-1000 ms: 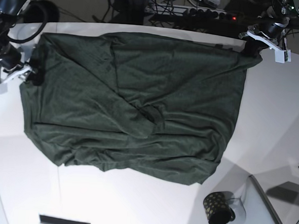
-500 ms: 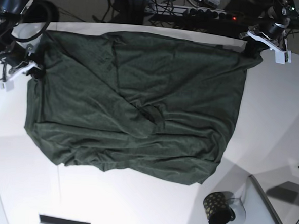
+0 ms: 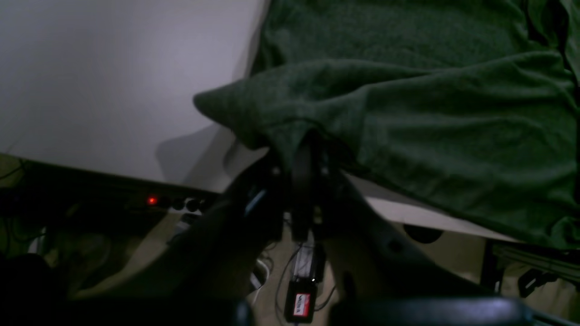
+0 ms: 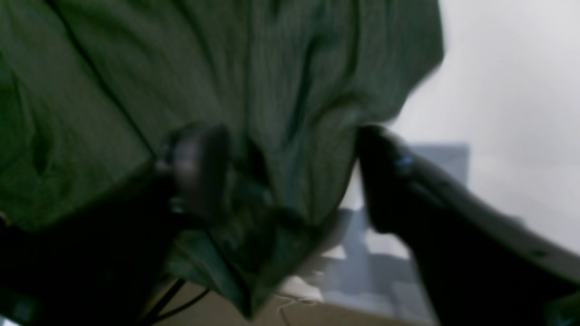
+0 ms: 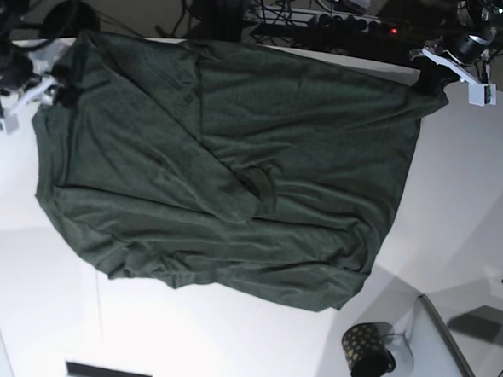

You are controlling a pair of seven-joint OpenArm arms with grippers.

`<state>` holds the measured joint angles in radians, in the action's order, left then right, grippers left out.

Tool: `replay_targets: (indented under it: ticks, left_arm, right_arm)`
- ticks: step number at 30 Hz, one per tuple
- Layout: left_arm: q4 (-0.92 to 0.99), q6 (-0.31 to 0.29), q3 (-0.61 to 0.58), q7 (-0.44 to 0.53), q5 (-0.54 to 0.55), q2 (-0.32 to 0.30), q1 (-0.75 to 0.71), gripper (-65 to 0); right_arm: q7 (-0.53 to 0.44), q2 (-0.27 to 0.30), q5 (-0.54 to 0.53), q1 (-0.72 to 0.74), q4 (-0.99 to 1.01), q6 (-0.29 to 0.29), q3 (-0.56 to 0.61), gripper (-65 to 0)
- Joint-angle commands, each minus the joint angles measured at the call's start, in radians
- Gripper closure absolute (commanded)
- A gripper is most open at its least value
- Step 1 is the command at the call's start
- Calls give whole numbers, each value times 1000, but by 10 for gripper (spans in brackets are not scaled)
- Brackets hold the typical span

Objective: Layout the t-shirt on the table in an organized manner, then fold the t-shirt properly
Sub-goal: 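Grasp the shirt's corners with both grippers and pull them apart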

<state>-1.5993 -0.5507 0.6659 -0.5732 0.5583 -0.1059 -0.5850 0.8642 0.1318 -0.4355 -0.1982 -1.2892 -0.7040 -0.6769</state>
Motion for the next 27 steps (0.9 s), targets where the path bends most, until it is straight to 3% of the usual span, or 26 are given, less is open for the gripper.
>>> replay_targets:
  ticks: [1, 7, 13, 19, 24, 27]
  left_arm:
    - [-19, -6, 5, 15, 15, -13, -10, 0]
    - [-17, -6, 5, 15, 15, -16, -8, 0]
    - [-16, -6, 5, 15, 15, -18, -5, 0]
    - [-16, -6, 5, 15, -25, -16, -2, 0]
    - [-14, -6, 5, 15, -88, -12, 0, 0]
    - [-14, -6, 5, 15, -88, -12, 0, 0]
  right_arm:
    - [16, 12, 14, -25, -23, 6, -24, -473]
    - [20, 7, 14, -125, -54, 6, -51, -480]
    - [25, -22, 14, -134, -56, 6, -45, -482]
    - [45, -33, 14, -151, -56, 6, 78, -482]
    - [43, -93, 14, -209, -151, 6, 167, -482]
    - [45, -99, 14, -237, -201, 6, 193, -482]
